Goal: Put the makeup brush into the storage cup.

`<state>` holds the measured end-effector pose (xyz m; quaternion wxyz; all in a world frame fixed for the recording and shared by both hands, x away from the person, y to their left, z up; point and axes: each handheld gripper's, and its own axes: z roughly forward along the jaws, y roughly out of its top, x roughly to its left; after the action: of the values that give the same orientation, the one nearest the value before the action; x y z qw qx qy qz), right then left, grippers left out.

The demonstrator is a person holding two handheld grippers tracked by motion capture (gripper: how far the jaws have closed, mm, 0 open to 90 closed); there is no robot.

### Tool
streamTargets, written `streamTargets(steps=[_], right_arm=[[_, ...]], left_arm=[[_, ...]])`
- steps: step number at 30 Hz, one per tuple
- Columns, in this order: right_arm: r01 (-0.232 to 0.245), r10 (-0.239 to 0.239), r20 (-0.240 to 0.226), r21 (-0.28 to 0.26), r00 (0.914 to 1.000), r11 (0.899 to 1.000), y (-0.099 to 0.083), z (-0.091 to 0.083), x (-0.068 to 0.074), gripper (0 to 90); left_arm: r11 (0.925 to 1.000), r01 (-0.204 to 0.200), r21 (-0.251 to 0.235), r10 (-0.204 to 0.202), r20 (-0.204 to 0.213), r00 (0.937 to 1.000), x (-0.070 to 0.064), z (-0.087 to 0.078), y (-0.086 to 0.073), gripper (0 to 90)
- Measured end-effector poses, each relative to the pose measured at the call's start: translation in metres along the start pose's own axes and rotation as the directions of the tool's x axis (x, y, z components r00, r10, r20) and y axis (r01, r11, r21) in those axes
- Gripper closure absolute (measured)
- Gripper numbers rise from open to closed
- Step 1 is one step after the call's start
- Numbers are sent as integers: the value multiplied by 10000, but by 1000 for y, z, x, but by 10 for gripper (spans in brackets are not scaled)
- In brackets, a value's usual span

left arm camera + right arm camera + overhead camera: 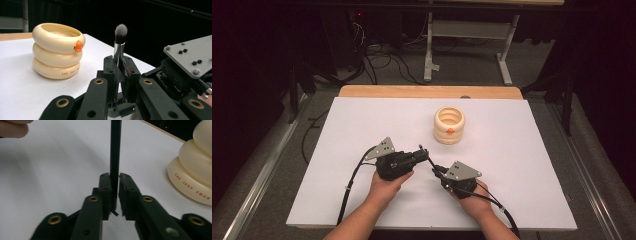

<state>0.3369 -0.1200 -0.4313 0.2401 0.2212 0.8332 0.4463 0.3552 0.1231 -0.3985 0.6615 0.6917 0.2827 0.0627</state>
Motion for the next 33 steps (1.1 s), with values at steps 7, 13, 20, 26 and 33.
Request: streamTargets(steps=[7,13,20,26,33], right_arm=[[-222,221,-34,-264,9997,9994,2,-1,0,663],[-382,370,-207,-591,9991,9975,7,-5,0,658],[-423,411,-140,-1047,9991,9936,14,-11,3,664],[-313,299,-126,-1322,9995,9907,17,-13,5,712],[-367,375,32,-1416,9993,9892,19,-15,5,779]], left_arm=[[9999,-63,82,63,-30,10000,-1,1,-1,832],[9998,-117,153,118,-55,9999,-2,3,-3,832],[9994,-250,241,251,-29,9997,-5,4,-5,832],[9989,-336,342,335,38,9994,-8,7,-7,832],[9983,-425,408,423,67,9991,-10,9,-8,832]])
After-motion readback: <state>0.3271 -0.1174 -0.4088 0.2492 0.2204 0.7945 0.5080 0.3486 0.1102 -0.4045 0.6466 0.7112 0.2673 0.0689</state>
